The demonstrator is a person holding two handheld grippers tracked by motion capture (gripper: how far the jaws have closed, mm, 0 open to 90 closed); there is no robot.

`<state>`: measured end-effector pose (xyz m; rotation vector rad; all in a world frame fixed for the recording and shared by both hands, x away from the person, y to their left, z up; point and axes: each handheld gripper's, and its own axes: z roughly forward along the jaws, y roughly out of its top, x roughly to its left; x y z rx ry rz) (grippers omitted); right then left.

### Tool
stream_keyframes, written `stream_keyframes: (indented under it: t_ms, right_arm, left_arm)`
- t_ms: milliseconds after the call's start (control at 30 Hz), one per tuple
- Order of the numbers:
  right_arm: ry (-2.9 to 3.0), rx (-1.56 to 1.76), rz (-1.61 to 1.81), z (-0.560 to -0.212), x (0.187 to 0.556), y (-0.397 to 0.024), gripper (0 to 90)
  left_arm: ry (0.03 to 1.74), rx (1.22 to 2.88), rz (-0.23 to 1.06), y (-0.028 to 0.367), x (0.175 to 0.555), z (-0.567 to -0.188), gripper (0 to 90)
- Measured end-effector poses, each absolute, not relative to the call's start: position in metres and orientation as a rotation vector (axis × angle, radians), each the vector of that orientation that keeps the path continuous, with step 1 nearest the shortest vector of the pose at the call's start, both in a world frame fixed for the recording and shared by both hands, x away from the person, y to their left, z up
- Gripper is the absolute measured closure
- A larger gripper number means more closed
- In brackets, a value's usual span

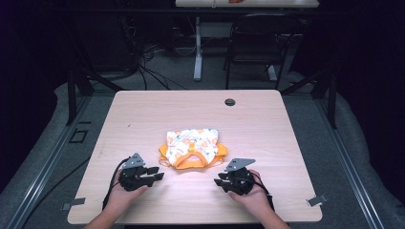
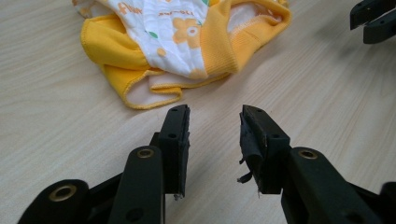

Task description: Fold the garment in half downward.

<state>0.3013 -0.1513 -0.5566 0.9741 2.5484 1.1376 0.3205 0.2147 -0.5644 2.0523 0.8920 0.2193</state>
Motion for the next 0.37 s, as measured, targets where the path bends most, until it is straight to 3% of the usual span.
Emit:
stream_keyframes:
  t_ms: [367]
  right_arm:
    - [2.516, 0.947, 1.059, -0.5664, 0.3017, -0.1488, 56.7]
  left_arm:
    - [0.877, 2.09, 0.257, 0.2096, 0.3209, -0.5708, 55.7]
